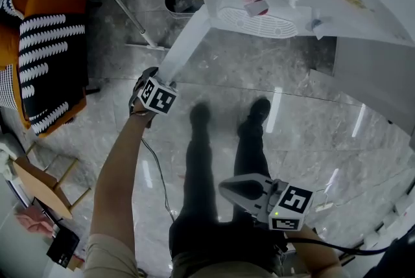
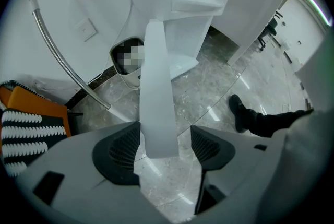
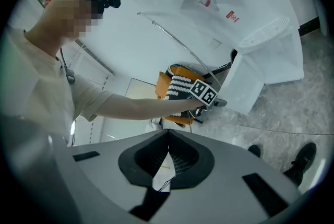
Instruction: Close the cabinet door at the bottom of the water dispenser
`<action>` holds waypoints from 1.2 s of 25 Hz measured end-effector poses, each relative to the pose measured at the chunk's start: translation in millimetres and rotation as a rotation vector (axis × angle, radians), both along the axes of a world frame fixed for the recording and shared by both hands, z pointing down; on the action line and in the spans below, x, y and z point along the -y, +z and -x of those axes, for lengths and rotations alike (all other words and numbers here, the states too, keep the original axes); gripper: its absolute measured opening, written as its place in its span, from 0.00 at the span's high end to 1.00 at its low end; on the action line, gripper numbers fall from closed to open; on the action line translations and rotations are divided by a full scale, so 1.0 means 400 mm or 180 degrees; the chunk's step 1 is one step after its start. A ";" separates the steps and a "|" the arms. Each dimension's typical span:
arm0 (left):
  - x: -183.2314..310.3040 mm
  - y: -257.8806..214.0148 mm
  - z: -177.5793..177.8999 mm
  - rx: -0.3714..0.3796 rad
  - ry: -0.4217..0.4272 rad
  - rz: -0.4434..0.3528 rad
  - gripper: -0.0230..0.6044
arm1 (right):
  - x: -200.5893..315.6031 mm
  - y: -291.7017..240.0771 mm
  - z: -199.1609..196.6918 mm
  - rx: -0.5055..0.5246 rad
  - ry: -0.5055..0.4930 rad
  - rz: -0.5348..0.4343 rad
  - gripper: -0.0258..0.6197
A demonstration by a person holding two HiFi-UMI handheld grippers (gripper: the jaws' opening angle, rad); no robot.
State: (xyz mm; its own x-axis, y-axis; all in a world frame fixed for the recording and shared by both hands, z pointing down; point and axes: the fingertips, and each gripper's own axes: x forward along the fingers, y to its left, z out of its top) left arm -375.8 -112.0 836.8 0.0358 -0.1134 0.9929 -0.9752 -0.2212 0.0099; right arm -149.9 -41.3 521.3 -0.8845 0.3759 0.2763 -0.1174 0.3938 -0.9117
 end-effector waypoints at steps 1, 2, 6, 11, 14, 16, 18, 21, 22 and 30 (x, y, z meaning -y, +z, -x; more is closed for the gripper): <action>-0.002 0.001 -0.011 -0.0020 0.0014 0.0007 0.53 | 0.005 0.003 -0.004 -0.0026 0.0025 -0.0062 0.94; -0.004 0.002 -0.024 -0.0041 0.0039 0.0019 0.52 | 0.011 0.008 -0.008 -0.0063 0.0050 -0.0156 0.94; -0.004 0.016 -0.080 -0.0147 0.0132 0.0097 0.53 | 0.023 0.017 -0.024 -0.0144 0.0058 -0.0350 0.94; 0.005 0.024 -0.151 -0.0283 0.0215 0.0167 0.53 | 0.042 0.025 -0.050 -0.0143 0.0193 -0.0151 0.94; 0.009 0.023 -0.186 -0.0369 0.0147 0.0187 0.52 | 0.053 0.025 -0.062 -0.0126 0.0249 -0.0109 0.94; 0.010 0.022 -0.205 -0.0416 0.0060 0.0197 0.52 | 0.056 0.022 -0.067 -0.0103 0.0277 -0.0076 0.94; 0.014 0.019 -0.229 -0.0493 -0.0015 0.0203 0.52 | 0.058 0.019 -0.074 -0.0091 0.0295 -0.0067 0.94; 0.022 0.013 -0.272 -0.0656 -0.0106 0.0208 0.51 | 0.061 0.020 -0.086 -0.0088 0.0322 -0.0061 0.94; 0.025 0.012 -0.286 -0.0712 -0.0137 0.0210 0.51 | 0.063 0.021 -0.091 -0.0088 0.0334 -0.0058 0.94; 0.078 -0.017 -0.372 -0.0913 -0.0019 0.0138 0.48 | 0.079 0.028 -0.122 -0.0094 0.0434 -0.0050 0.94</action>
State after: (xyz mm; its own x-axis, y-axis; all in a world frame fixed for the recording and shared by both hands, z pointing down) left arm -227.0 -143.4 829.8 0.3152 -0.0721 0.9463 -0.9325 -0.2088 0.2947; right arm -101.2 -73.0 532.3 -0.9185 0.2481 0.3080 -0.1977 0.3866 -0.9008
